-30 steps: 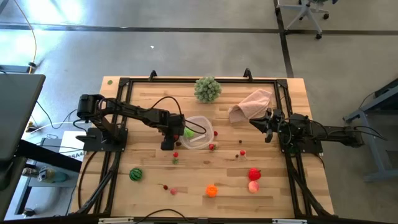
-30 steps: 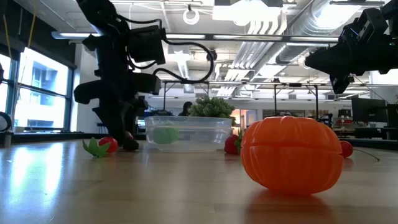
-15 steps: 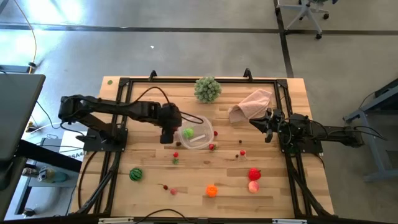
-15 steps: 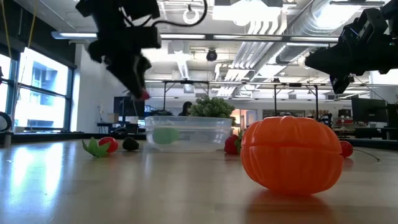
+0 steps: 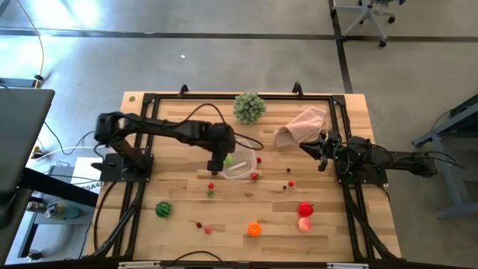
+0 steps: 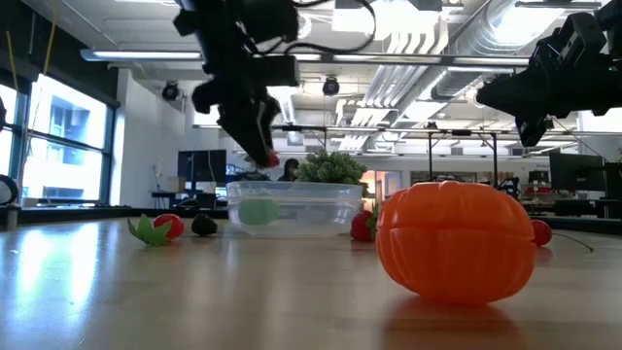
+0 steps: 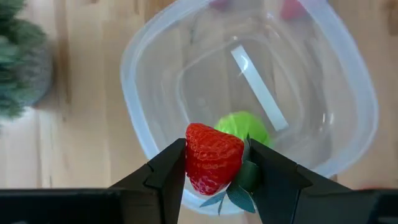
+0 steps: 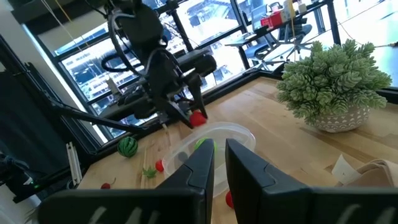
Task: Pick and placing Produce into tupperware
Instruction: Put the red strawberry into the transparent bin
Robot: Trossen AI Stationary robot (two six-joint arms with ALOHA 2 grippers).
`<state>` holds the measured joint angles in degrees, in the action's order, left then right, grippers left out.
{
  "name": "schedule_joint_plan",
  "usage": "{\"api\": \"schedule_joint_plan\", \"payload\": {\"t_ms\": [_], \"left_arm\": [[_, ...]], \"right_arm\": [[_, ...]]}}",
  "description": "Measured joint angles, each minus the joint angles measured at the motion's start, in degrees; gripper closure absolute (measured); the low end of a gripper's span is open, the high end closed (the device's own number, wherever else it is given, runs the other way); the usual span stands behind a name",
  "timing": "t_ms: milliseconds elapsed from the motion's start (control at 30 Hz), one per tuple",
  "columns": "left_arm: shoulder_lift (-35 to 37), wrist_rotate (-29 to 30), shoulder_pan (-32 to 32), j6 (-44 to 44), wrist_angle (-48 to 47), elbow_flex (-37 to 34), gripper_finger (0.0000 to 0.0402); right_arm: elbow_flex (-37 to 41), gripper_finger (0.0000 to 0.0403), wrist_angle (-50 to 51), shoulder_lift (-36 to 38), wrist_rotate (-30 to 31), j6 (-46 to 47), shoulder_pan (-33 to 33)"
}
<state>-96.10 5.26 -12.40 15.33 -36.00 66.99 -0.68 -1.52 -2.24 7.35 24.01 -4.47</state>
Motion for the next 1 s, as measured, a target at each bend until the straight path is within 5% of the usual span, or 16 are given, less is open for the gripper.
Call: {"api": "schedule_joint_plan", "payload": {"t_ms": [467,1000], "left_arm": [[-10.51,-1.52,-2.41,3.32,0.24,7.29,0.0252],[-12.04,-3.32,-2.61,3.71,1.75,7.25,0.0252]], "right_arm": [[-0.01,0.0373,0.00,0.00,-0.02,0.00,0.02],[0.01,0.0373,-0.01,0.00,-0.02,-0.01,0.01]]}}
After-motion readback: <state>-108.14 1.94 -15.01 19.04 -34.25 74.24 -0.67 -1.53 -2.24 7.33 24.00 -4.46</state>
